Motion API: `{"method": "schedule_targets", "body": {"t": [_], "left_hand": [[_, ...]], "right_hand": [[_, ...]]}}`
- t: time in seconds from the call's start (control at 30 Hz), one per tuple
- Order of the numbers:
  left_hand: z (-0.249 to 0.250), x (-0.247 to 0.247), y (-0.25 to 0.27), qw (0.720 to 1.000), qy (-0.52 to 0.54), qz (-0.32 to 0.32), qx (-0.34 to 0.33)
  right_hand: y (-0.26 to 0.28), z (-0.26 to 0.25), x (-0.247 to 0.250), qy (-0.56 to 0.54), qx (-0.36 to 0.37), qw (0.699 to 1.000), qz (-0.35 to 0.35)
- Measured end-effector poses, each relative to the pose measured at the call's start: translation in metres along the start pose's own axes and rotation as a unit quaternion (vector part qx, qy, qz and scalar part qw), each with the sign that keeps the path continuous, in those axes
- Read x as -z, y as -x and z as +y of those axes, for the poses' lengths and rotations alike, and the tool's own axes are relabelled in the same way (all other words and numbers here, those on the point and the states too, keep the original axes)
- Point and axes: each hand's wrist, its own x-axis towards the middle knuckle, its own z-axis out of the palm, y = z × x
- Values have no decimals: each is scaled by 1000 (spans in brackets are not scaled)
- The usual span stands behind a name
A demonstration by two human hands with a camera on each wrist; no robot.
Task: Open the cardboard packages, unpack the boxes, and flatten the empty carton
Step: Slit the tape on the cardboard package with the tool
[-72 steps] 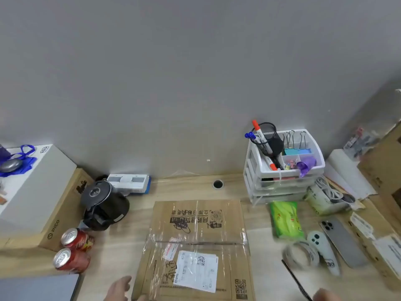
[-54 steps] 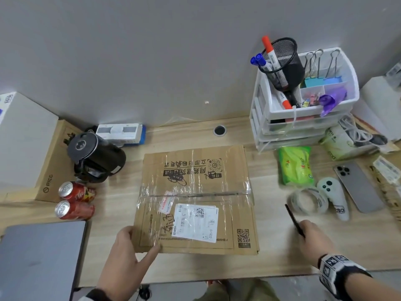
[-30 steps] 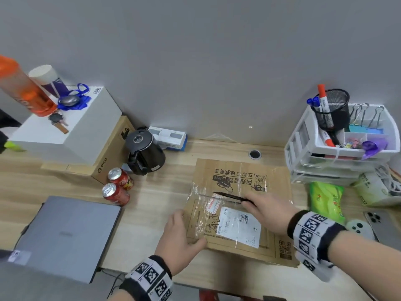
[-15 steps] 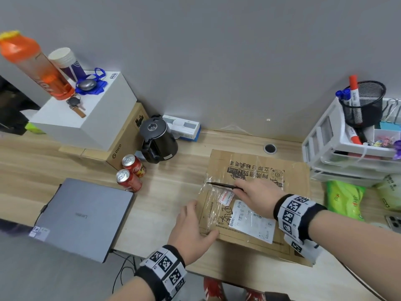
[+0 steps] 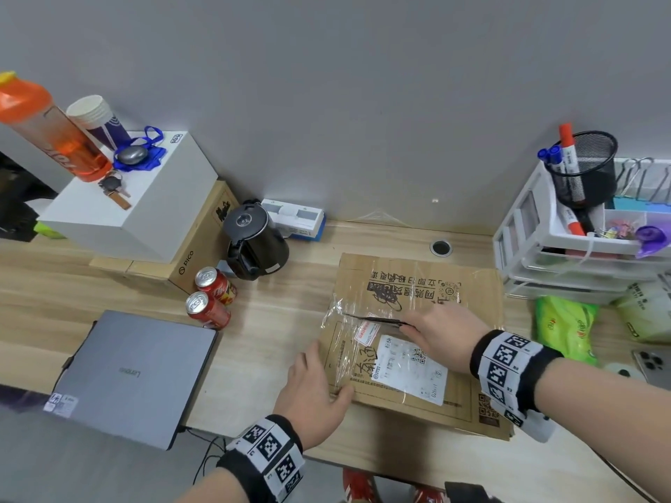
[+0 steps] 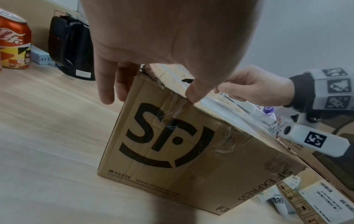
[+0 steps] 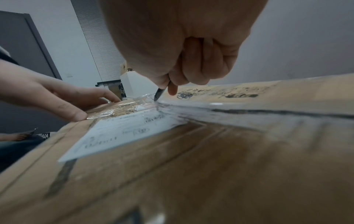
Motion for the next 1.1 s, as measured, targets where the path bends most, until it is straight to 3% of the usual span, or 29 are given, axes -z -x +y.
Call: {"method": "schedule_targets", "body": {"t": [0.23, 0.43, 0.8, 0.93, 1.03, 1.1], "left_hand": [[6, -1, 0, 1000, -9, -19, 1], [11, 1, 1, 994, -89, -57, -14], [16, -1, -1, 989, -139, -55, -7], [16, 1, -1, 987, -145, -64, -5], [14, 2, 0, 986, -152, -65, -10], [14, 3, -1, 985, -158, -64, -12]], "right_hand": [[29, 12, 4, 34, -17, 999, -12], [49, 30, 4, 56, -48, 997, -27], [101, 77, 5, 100, -61, 992, 54], [120, 91, 5, 86, -86, 993, 5], [132, 97, 7, 97, -91, 990, 46], [138, 102, 5, 110, -101, 988, 35]]}}
